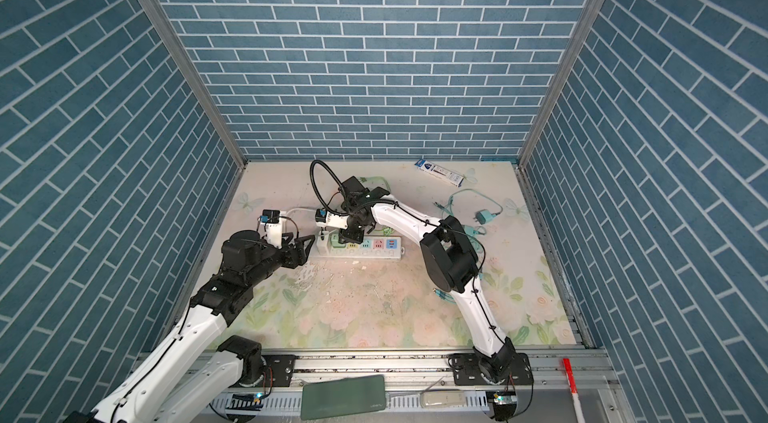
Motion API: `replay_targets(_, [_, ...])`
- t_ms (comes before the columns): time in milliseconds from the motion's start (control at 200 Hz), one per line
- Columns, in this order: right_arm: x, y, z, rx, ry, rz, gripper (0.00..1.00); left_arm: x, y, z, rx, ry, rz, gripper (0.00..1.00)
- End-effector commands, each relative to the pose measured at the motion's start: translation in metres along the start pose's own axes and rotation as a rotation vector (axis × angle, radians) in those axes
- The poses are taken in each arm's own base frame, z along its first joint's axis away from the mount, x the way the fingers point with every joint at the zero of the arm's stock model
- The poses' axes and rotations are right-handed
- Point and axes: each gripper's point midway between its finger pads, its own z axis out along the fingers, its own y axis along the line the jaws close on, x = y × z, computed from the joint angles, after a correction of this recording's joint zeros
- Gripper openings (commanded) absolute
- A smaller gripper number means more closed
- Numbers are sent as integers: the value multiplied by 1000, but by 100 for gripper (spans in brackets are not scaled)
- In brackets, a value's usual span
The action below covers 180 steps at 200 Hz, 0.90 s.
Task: Insert the plug
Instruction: 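Lower the right gripper and push the charger prongs into the power strip socket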
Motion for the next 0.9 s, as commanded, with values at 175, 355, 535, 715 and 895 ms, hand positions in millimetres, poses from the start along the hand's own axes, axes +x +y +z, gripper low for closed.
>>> replay_targets(175, [7,25,23,-86,59,77,25,7,14,-1,-69,23,-14,78])
replay_targets(355, [-9,18,7,-42,-10,70,40,12,12,4,-55,48,-23,80])
replay_targets(535, [-23,10,-4,-21,-49,70,49,16,11,7,-45,61,-30,80])
replay_targets(715, [-23,4,-13,-8,-62,95,53,14,13,2,-53,39,-21,81])
replay_targets(895, [-5,-2,-31,12,-75,178,54,16,16,0,-78,49,-28,87])
